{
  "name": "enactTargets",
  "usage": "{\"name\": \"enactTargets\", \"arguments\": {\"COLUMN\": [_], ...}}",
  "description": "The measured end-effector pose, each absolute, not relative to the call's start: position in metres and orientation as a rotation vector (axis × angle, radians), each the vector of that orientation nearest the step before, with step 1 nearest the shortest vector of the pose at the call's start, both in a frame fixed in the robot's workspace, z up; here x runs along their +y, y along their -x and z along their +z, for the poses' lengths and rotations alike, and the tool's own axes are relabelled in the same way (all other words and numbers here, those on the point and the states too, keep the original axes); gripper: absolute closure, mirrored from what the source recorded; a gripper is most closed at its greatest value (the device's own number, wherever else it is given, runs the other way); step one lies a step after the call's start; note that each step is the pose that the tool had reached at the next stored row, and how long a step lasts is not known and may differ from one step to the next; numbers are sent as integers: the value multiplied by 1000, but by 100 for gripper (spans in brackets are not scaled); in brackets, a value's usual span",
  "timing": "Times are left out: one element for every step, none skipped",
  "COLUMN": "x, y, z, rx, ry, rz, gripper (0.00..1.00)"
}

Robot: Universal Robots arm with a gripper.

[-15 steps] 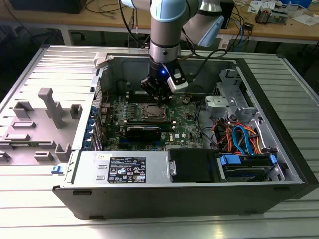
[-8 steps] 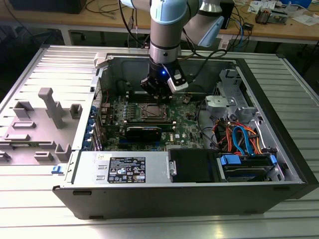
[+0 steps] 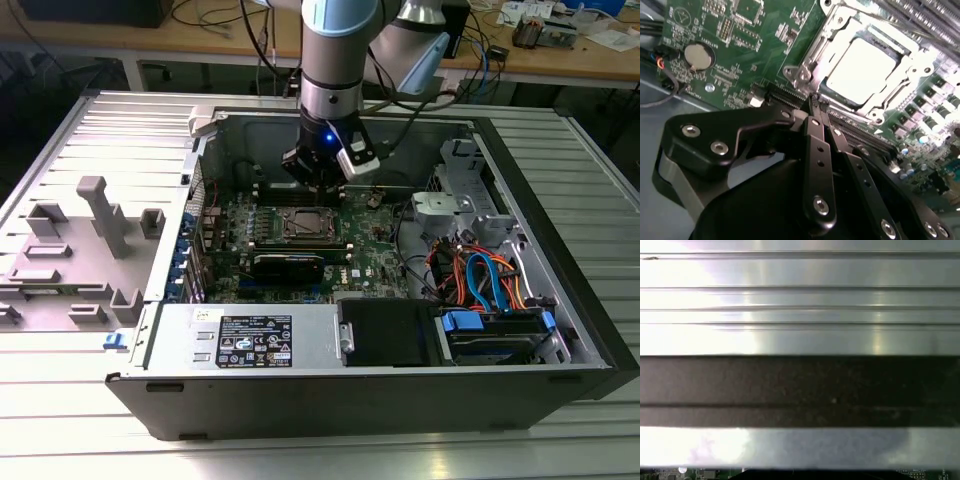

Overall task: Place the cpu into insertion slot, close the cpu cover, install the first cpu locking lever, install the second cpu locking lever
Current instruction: 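Install the first cpu locking lever, then install the second cpu locking lever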

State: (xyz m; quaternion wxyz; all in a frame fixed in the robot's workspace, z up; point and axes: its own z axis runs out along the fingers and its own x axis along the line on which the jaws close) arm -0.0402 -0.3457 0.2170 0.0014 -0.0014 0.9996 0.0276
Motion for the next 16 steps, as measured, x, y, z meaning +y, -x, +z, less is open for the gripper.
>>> {"name": "enactTargets", "arguments": {"x": [-346, -346, -346, -346, -347, -348, -348, -348, -349, -349, -349, -350, -350, -350, -350, -350], "y": [40, 40, 40, 40, 40, 40, 40, 40, 40, 40, 40, 40, 40, 40, 40, 40], "z": [217, 217, 217, 217, 217, 217, 217, 217, 217, 217, 217, 217, 217, 217, 217, 217], "rx": [3138, 3138, 3138, 3138, 3138, 3138, 3138, 3138, 3138, 3138, 3138, 3138, 3138, 3138, 3138, 3138], "ry": [4, 4, 4, 4, 4, 4, 4, 4, 4, 4, 4, 4, 4, 4, 4, 4], "rz": [87, 87, 87, 87, 87, 87, 87, 87, 86, 86, 87, 86, 87, 87, 86, 87], "gripper": [89, 89, 89, 89, 89, 89, 89, 89, 89, 89, 89, 89, 89, 89, 89, 89]}}
